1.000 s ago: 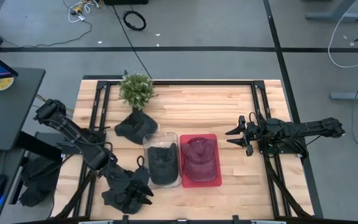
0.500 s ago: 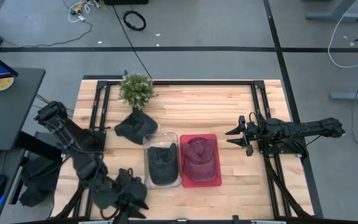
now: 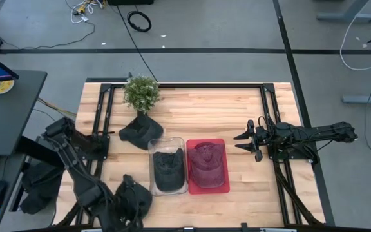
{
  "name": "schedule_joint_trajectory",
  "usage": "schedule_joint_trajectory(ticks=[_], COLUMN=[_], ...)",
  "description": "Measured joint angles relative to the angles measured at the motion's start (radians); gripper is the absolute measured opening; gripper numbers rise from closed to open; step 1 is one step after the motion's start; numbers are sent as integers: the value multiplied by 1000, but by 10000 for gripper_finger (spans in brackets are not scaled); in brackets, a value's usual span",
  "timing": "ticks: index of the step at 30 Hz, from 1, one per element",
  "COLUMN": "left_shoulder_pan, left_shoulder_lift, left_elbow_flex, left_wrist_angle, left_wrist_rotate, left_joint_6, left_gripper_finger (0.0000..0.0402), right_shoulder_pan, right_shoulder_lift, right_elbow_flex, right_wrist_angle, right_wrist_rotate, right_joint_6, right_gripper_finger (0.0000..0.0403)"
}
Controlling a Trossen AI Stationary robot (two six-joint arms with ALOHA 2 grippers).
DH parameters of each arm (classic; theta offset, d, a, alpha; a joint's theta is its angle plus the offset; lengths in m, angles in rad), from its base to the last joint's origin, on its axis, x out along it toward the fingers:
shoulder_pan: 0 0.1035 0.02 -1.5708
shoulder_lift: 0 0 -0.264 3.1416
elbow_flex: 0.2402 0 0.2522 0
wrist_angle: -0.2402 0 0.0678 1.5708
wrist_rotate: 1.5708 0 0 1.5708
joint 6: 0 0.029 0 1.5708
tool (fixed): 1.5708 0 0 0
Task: Pick & Place hat
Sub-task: Put the bottom black cap into the transparent bin
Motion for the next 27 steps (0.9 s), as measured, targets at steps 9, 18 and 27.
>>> schedule_joint_trajectory(ticks=[9, 18, 27], left_shoulder_pan=[-1, -6, -59], left_shoulder_lift=[79, 101, 131], left_elbow_flex=[18, 18, 16], left_wrist_angle=[-327, -326, -326], left_wrist_rotate=[178, 134, 125], left_joint_6=[-338, -300, -396], left_gripper_finger=[161, 161, 161], right_shoulder_pan=[0, 0, 0], right_shoulder_lift=[0, 0, 0], right_elbow_flex=[0, 0, 0], right_wrist_angle=[0, 0, 0], right_wrist_rotate=[0, 0, 0], right_joint_6=[0, 0, 0], right_gripper_finger=[160, 160, 160])
